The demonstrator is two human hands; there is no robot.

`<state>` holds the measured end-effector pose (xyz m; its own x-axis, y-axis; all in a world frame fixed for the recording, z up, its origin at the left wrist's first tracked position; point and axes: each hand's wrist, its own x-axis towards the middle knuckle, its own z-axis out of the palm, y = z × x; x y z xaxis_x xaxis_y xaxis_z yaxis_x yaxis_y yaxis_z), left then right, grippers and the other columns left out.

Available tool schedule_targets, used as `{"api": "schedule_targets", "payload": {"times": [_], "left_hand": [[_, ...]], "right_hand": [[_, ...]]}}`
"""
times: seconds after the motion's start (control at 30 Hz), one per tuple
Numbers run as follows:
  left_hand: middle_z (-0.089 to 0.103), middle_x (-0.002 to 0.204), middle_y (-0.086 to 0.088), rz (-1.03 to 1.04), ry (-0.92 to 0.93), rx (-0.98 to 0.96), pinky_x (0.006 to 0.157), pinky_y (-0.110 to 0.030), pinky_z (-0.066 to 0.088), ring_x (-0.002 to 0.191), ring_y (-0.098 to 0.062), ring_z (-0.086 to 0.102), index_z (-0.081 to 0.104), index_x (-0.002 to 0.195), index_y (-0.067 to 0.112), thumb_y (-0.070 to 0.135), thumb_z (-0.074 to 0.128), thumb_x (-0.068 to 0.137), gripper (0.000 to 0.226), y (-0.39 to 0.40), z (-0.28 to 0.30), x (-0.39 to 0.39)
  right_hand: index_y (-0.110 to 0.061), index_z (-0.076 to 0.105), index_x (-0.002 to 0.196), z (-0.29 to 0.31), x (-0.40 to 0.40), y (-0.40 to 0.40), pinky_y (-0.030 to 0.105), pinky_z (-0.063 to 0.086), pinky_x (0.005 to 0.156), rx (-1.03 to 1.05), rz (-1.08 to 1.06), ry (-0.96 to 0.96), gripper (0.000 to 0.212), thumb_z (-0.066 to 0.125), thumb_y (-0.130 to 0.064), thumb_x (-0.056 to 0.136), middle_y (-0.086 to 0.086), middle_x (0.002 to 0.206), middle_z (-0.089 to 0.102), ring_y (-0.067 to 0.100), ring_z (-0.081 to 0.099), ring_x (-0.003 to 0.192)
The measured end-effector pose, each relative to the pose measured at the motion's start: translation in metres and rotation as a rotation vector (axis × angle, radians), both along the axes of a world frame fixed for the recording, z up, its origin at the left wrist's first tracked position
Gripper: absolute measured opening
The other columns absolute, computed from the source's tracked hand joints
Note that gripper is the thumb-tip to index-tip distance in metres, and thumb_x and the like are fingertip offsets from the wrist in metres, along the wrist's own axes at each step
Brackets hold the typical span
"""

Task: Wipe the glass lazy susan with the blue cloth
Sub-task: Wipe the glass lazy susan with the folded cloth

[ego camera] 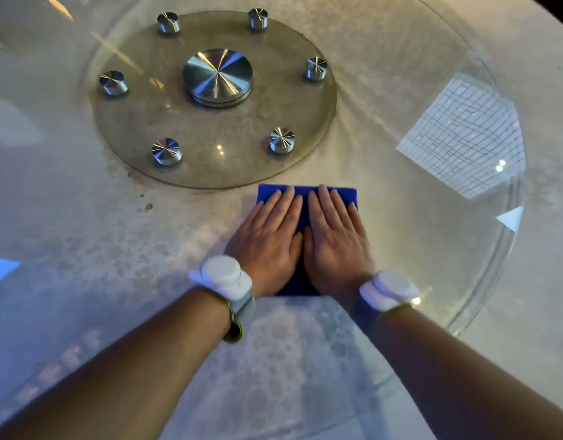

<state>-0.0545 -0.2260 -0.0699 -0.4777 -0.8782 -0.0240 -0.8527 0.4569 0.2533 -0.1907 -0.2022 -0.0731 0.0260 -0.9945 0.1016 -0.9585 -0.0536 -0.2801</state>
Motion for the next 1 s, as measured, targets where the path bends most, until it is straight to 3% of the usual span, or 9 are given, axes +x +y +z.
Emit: {"api": "schedule_targets", "payload": {"times": [0.13, 0.3, 0.47, 0.7, 0.8, 0.9, 1.0], "left_hand": [[0.013, 0.162, -0.012, -0.011, -0.057, 0.050, 0.121, -0.041, 0.010, 0.149, -0.026, 0.012, 0.017, 0.151, 0.008, 0.043, 0.005, 0.087, 0.074, -0.063, 0.003, 0.005], [0.004, 0.163, -0.006, 0.029, -0.077, 0.045, 0.120, -0.035, 0.003, 0.150, -0.021, 0.004, 0.010, 0.152, 0.013, 0.031, 0.029, 0.101, 0.058, -0.118, 0.003, 0.012], [0.003, 0.164, -0.005, 0.035, -0.075, 0.073, 0.121, -0.035, 0.002, 0.150, -0.019, 0.002, 0.009, 0.153, 0.014, 0.032, 0.026, 0.101, 0.058, -0.140, 0.004, 0.019], [0.007, 0.163, -0.008, 0.037, -0.068, 0.075, 0.120, -0.038, 0.003, 0.150, -0.022, 0.005, 0.013, 0.152, 0.011, 0.037, 0.024, 0.098, 0.061, -0.091, 0.007, 0.038], [0.019, 0.160, -0.016, 0.043, -0.047, 0.047, 0.120, -0.046, 0.014, 0.147, -0.030, 0.017, 0.023, 0.149, 0.004, 0.041, 0.017, 0.091, 0.069, -0.049, 0.009, 0.059], [0.030, 0.154, -0.023, 0.074, -0.058, 0.021, 0.115, -0.052, 0.028, 0.143, -0.036, 0.029, 0.032, 0.145, -0.001, 0.036, 0.025, 0.094, 0.063, 0.002, 0.006, 0.080], [0.031, 0.154, -0.022, 0.134, -0.079, 0.038, 0.115, -0.050, 0.029, 0.142, -0.034, 0.031, 0.033, 0.145, 0.001, 0.036, 0.024, 0.096, 0.061, 0.056, 0.003, 0.091]], "right_hand": [[-0.007, 0.041, 0.147, -0.004, 0.004, -0.063, 0.045, 0.020, 0.117, 0.010, 0.007, 0.014, 0.062, 0.031, -0.032, 0.091, 0.014, 0.154, 0.037, 0.028, 0.032, 0.144], [-0.011, 0.035, 0.150, -0.008, 0.013, -0.121, 0.040, 0.013, 0.118, -0.012, -0.009, 0.023, 0.062, 0.031, -0.033, 0.091, 0.009, 0.158, 0.031, 0.023, 0.025, 0.147], [-0.014, 0.027, 0.153, -0.007, 0.019, -0.144, 0.039, 0.008, 0.119, 0.039, 0.018, 0.030, 0.059, 0.030, -0.032, 0.097, 0.007, 0.162, 0.022, 0.022, 0.017, 0.149], [-0.013, 0.033, 0.151, -0.003, 0.031, -0.097, 0.044, 0.015, 0.117, 0.027, 0.080, 0.002, 0.061, 0.030, -0.033, 0.093, 0.010, 0.160, 0.027, 0.027, 0.023, 0.147], [-0.010, 0.039, 0.148, 0.002, 0.050, -0.057, 0.046, 0.019, 0.116, 0.018, 0.121, -0.020, 0.062, 0.031, -0.033, 0.091, 0.013, 0.156, 0.034, 0.029, 0.029, 0.145], [-0.010, 0.043, 0.146, 0.006, 0.067, -0.011, 0.047, 0.021, 0.116, 0.034, 0.175, -0.025, 0.059, 0.037, -0.032, 0.091, 0.013, 0.154, 0.038, 0.030, 0.033, 0.143], [-0.011, 0.045, 0.145, 0.009, 0.079, 0.035, 0.047, 0.025, 0.117, 0.061, 0.224, -0.025, 0.058, 0.041, -0.031, 0.091, 0.012, 0.153, 0.039, 0.029, 0.034, 0.142]]}}
